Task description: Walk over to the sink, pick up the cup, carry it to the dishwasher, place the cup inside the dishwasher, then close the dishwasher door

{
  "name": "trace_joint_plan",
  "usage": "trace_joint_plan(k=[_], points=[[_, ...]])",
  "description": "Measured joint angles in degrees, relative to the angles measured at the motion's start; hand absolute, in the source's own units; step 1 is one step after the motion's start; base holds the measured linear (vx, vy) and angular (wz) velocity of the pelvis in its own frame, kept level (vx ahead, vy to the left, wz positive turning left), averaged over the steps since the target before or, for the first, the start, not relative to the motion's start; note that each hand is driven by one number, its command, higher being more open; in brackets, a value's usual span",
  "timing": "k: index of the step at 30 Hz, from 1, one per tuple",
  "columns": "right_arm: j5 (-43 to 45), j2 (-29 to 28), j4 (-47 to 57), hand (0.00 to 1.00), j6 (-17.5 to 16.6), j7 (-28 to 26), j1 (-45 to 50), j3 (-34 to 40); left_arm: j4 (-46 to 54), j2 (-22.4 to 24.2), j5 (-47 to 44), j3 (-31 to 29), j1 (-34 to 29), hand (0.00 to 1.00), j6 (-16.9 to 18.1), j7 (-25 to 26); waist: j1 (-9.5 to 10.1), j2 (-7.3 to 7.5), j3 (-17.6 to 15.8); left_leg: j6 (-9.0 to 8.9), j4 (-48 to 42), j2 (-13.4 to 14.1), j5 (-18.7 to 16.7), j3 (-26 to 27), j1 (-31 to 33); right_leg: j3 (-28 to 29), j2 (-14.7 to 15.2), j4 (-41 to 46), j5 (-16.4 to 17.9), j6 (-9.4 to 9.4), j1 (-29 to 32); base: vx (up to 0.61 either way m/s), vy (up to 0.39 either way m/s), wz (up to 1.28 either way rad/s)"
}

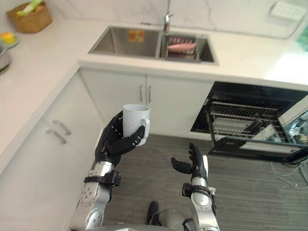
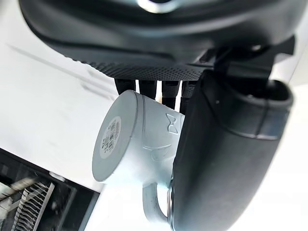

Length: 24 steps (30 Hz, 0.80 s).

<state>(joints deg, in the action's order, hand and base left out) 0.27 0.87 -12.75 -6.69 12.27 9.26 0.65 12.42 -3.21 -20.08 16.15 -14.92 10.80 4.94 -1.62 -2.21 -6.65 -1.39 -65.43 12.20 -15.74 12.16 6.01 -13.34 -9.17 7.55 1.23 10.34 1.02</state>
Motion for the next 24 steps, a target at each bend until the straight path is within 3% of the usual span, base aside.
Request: trace_joint_plan(k=[3, 4, 6, 7, 8, 9, 10, 11, 13, 14, 15, 16, 18, 21, 22, 24], points=[[0.04, 0.72, -1.05, 0.90, -1.00, 0.42, -3.61, 0.36, -0.20, 0.16, 0.02, -0.30, 0.01, 0.30, -0.01, -0.12, 1.53, 0.23, -0.30, 0.77, 8.91, 0.03, -3.51, -2.40, 8.57, 5.72, 2.30, -2.44, 0.39, -0.68, -4.79, 0.48, 0.197, -1.11], [0.04, 0.75, -1.83, 0.90, -1.02, 0.71, -4.20, 0.57, -0.30, 0.30, 0.04, -0.82, 0.00, 0.30, -0.01, -0.22, 1.84, 1.08, -0.94, 0.83, 17.14, -2.59, -3.54, -5.90, 9.83, 8.36, 4.76, -2.59, 2.26, -3.49, -7.03, 0.40, 0.293, -0.78], [0.05, 1.91, -3.52, 0.90, -0.97, 1.45, -3.57, 1.30, -0.84, 1.26, 0.22, -1.19, -0.06, 0.30, 0.01, -0.16, 1.72, 0.42, -0.71, -2.81, 35.35, -6.55, -0.13, -14.31, 10.14, 11.15, 6.82, -2.29, 4.98, -6.89, -8.95, 0.43, 0.407, -0.74], [0.05, 2.74, -4.04, 0.90, -0.86, 1.66, -3.19, 1.48, -0.81, 1.83, 0.45, -1.30, -0.01, 0.30, 0.02, -0.12, 1.77, -1.15, -0.31, -2.90, 41.30, -6.56, 4.18, -17.09, 9.99, 12.50, 6.54, -1.54, 6.34, -8.01, -9.23, 0.42, 0.468, -0.86], [0.04, 2.96, -4.95, 0.90, -0.51, 1.74, -2.35, 1.48, -0.85, 1.75, 0.60, -1.53, -0.34, 0.30, 0.06, -0.05, 2.12, -2.01, 0.31, -2.25, 40.90, -6.60, 10.40, -16.41, 8.62, 14.95, 6.70, 0.67, 8.98, -9.74, -9.29, 0.37, 0.390, -0.73], [0.06, 2.39, -5.08, 0.90, -0.11, 1.76, -1.68, 1.45, -0.88, 1.31, 0.61, -1.92, -0.47, 0.30, 0.00, 0.04, 1.91, -0.83, 0.48, -1.79, 40.50, -7.25, 9.43, -15.04, 8.23, 15.66, 7.94, 1.63, 10.04, -10.26, -9.10, 0.37, 0.350, -0.73], [0.05, 1.38, -4.85, 0.90, -0.11, 1.53, -0.44, 1.14, -0.61, 0.71, 0.61, -2.70, -0.61, 0.30, 0.07, 0.15, 1.57, 1.40, 0.72, -0.53, 39.91, -8.75, 7.55, -12.75, 8.10, 17.12, 10.50, 3.88, 12.14, -11.51, -7.87, 0.36, 0.292, -0.69], [0.05, 0.57, -4.83, 0.90, 0.00, 1.46, -0.09, 1.08, -0.58, 0.09, 0.60, -2.86, -0.76, 0.30, 0.03, 0.18, 2.00, 2.37, 0.49, 0.38, 39.15, -8.99, 5.54, -10.00, 7.82, 18.05, 11.67, 7.37, 13.39, -12.53, -5.84, 0.36, 0.277, -0.85], [0.04, -0.33, -4.83, 0.90, 0.12, 1.40, -0.36, 1.00, -0.57, -0.49, 0.61, -2.82, -1.93, 0.30, -0.23, 0.18, 2.19, 2.54, 0.35, 1.63, 39.27, -8.84, 3.85, -6.44, 6.16, 16.61, 12.87, 14.61, 13.89, -13.89, -2.33, 0.26, 0.195, -0.96], [0.03, -0.73, -4.84, 0.90, 0.15, 1.42, -0.52, 0.91, -0.56, -0.63, 0.61, -2.51, -2.47, 0.30, -0.73, 0.18, 1.87, 2.66, 0.08, 2.55, 40.11, -8.96, 2.84, -4.30, 3.74, 13.22, 14.96, 22.49, 13.61, -17.13, 1.00, 0.28, 0.223, -0.87], [0.02, -0.84, -4.91, 0.90, 0.26, 1.39, -0.64, 0.82, -0.58, -0.84, 0.62, -2.03, -2.51, 0.30, -0.92, 0.19, 1.55, 2.69, -0.34, 3.02, 41.38, -9.07, 2.30, -3.02, 1.06, 9.74, 17.08, 27.83, 13.54, -17.87, 2.93, 0.32, 0.241, -0.78], [0.00, -0.83, -4.97, 0.90, 0.37, 1.35, -0.78, 0.45, -0.53, -0.99, 0.74, -1.63, -2.50, 0.30, -1.13, 0.16, 1.28, 2.57, -0.36, 3.28, 43.66, -8.95, 1.99, -1.61, -2.61, 4.19, 19.46, 32.53, 14.90, -15.48, 4.63, 0.30, 0.198, -0.58], [-0.44, -0.88, -4.96, 0.90, 0.37, 1.17, -2.11, -0.81, 0.84, -0.97, 0.81, -2.00, -2.49, 0.30, -1.06, 0.17, 0.85, 2.35, -0.06, 3.13, 47.31, -7.76, 1.93, 0.50, -6.05, -2.14, 20.71, 33.11, 16.51, -12.75, 7.85, 0.25, 0.106, -0.63], [-0.50, -0.81, -4.95, 0.90, 0.35, 0.58, -5.41, -1.46, 1.95, -0.94, 0.81, -2.36, -1.14, 0.30, -0.39, 0.16, 0.74, 2.17, -0.13, 1.75, 49.76, -5.60, 1.39, 3.52, -8.49, -7.43, 19.45, 22.81, 15.46, -11.61, 12.80, 0.24, -0.017, -0.55], [-0.50, -0.78, -4.95, 0.90, 0.35, 0.52, -6.08, -1.45, 1.92, -0.94, 0.81, -2.54, -0.83, 0.30, -0.39, 0.15, 0.71, 1.68, -0.43, 1.09, 50.02, -4.57, 1.01, 4.31, -9.48, -7.87, 18.26, 18.20, 13.49, -11.41, 13.49, 0.26, -0.082, -0.40], [-0.55, -0.82, -4.75, 0.90, 0.35, 0.38, -6.30, -1.75, 1.85, -0.95, 0.85, -3.45, -0.96, 0.30, -0.39, 0.15, 0.71, 2.47, -0.03, -0.77, 50.73, -4.58, 0.23, 5.46, -11.80, -7.96, 16.69, 7.01, 4.61, -10.59, 13.14, 0.32, -0.127, -0.29]])
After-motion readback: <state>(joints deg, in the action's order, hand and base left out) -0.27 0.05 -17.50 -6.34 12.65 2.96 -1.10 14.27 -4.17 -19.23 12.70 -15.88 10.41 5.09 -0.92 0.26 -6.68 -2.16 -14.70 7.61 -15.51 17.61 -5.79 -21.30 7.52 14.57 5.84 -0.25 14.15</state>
